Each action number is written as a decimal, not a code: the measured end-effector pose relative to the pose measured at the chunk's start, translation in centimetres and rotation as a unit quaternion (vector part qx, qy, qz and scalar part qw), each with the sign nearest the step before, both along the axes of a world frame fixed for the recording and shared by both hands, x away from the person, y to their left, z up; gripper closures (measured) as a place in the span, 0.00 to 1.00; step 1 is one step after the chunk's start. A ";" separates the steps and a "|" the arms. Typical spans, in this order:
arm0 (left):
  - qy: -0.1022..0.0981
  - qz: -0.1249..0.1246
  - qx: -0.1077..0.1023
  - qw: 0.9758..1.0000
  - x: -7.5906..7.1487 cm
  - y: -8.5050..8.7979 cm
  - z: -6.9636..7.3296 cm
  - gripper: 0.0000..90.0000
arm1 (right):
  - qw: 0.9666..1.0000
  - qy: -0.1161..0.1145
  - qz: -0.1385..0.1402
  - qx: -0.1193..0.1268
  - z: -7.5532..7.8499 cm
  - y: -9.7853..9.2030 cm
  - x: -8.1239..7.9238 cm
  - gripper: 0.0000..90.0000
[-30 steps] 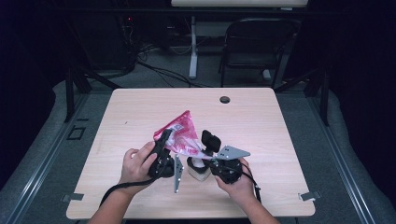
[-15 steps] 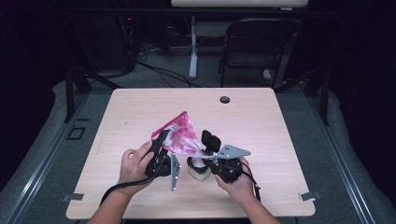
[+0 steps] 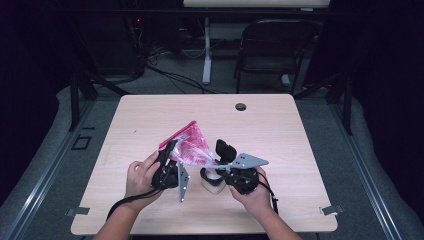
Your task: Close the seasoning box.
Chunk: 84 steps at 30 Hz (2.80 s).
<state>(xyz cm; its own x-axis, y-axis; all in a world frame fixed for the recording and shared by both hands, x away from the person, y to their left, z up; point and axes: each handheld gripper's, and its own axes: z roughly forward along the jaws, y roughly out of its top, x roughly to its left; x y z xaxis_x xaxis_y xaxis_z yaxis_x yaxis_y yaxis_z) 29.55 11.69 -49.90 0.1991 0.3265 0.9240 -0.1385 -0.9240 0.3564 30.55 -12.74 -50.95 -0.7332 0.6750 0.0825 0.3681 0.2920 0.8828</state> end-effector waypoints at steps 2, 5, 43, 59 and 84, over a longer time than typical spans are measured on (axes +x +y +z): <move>0.007 -0.001 -0.009 1.000 0.1 0.1 -0.2 0.75 | 1.000 0.000 -0.002 0.002 0.0 0.0 0.0 1.00; 0.009 0.000 -0.011 1.000 0.2 0.2 -0.2 0.75 | 1.000 -0.001 0.000 0.001 0.1 0.0 0.1 1.00; 0.094 0.017 -0.080 0.992 0.6 1.7 -1.4 0.76 | 1.000 -0.013 0.007 0.013 1.0 0.6 0.9 1.00; 0.130 0.020 -0.092 0.987 0.7 1.9 -1.9 0.77 | 1.000 -0.017 0.007 0.019 1.2 0.8 1.3 1.00; 0.208 0.020 -0.141 0.968 1.2 2.5 -3.2 0.77 | 1.000 -0.015 0.012 0.020 1.1 1.2 1.8 1.00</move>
<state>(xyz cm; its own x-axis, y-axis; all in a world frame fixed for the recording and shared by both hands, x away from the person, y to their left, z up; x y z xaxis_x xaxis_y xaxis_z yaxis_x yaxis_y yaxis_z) 30.74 14.21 -53.08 0.5173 0.5693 0.6390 0.1047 -0.7832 0.6129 32.32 -11.58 -49.86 -0.7516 0.6538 0.0873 0.3348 0.2641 0.9045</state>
